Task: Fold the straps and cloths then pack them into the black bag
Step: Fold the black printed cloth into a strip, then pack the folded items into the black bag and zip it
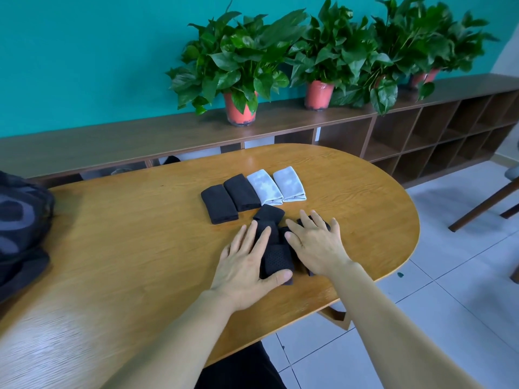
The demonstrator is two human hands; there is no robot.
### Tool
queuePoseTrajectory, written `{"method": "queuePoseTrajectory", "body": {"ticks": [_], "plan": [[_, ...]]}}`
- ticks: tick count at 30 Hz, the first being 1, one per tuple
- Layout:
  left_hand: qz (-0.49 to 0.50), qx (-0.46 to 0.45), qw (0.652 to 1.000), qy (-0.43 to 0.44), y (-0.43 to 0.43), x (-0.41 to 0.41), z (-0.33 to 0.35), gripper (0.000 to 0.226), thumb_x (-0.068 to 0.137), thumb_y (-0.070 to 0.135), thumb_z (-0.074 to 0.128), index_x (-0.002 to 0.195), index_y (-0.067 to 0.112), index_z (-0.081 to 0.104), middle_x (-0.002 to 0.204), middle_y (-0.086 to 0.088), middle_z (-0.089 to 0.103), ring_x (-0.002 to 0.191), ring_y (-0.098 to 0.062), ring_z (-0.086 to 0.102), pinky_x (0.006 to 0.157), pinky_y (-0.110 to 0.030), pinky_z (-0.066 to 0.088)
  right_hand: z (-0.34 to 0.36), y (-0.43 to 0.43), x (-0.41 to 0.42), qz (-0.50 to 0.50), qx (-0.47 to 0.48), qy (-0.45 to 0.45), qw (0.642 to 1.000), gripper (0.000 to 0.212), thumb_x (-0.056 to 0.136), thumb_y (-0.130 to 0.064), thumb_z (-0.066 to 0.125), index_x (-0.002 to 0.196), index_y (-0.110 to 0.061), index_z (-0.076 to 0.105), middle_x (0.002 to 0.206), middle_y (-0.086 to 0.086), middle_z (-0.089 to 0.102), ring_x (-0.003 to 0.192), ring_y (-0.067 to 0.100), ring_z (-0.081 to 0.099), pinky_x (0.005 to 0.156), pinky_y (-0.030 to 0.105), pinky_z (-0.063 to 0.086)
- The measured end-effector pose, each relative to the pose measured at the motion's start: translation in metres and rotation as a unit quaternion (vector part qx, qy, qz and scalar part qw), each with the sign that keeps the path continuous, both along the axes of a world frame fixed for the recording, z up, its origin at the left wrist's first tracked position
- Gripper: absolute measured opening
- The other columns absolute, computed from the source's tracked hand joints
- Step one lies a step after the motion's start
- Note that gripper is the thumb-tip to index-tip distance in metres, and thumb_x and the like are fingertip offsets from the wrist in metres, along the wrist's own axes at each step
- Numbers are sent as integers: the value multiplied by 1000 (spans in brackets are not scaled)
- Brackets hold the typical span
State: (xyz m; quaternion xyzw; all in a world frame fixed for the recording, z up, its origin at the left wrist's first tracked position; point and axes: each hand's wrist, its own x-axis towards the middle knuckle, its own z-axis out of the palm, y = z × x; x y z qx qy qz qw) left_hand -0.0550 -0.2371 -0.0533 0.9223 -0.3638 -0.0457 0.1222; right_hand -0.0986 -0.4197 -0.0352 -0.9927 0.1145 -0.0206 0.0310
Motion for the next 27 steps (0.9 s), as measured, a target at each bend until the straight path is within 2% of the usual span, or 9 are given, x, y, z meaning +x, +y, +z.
{"method": "queuePoseTrajectory", "body": {"ticks": [6, 9, 11, 14, 16, 20, 27], "plan": [[64, -10, 998, 0, 72, 7, 5, 92, 77, 85, 10, 150, 36, -15, 156, 11, -25, 143, -7, -22, 117, -42, 5, 19, 40, 18, 44, -14, -11, 999, 48, 102, -42, 16, 143, -23, 32, 154, 2, 25, 144, 22, 9, 112, 56, 5], [110, -4, 994, 12, 119, 10, 3, 97, 72, 90, 4, 150, 36, -15, 156, 12, -24, 144, -8, -20, 117, -44, 7, 18, 76, 38, 74, -14, 18, 997, 51, 102, -43, 15, 144, -21, 31, 154, 4, 23, 145, 22, 8, 113, 55, 2], [133, 1, 991, 28, 144, 12, 3, 96, 74, 88, 8, 151, 35, -13, 157, 12, -22, 144, -9, -19, 117, -46, 8, 14, 101, 53, 90, -18, 40, 995, 52, 102, -43, 14, 144, -18, 31, 155, 4, 20, 145, 21, 6, 113, 55, 0], [153, 28, 987, 42, 172, 13, 1, 92, 77, 84, 11, 151, 35, -11, 158, 12, -18, 145, -10, -16, 117, -45, 8, 6, 128, 73, 81, -32, 99, 991, 58, 101, -44, 12, 151, -14, 14, 159, 5, 4, 146, 19, -3, 114, 54, -4], [154, 51, 986, 44, 186, 14, -3, 92, 76, 85, 5, 151, 34, -11, 159, 11, -16, 146, -10, -14, 118, -41, 5, 1, 138, 81, 54, -42, 132, 989, 60, 101, -44, 10, 152, -13, 4, 160, 5, -5, 146, 19, -7, 115, 53, -6], [133, 58, 989, 28, 201, 13, -12, 100, 69, 86, -9, 152, 31, -10, 160, 10, -11, 145, -7, -15, 118, -33, -4, -5, 144, 89, 16, -59, 144, 988, 62, 100, -46, 8, 152, -12, 1, 159, 6, -6, 146, 19, -8, 114, 54, -6], [127, 34, 990, 49, 210, 20, 0, 91, 80, 81, 8, 153, 29, -9, 160, 9, -9, 145, -7, -15, 119, -34, -3, -1, 156, 91, 20, -80, 127, 989, 62, 99, -48, 6, 152, -17, 3, 160, 6, -4, 146, 19, -7, 115, 52, -2]]}}
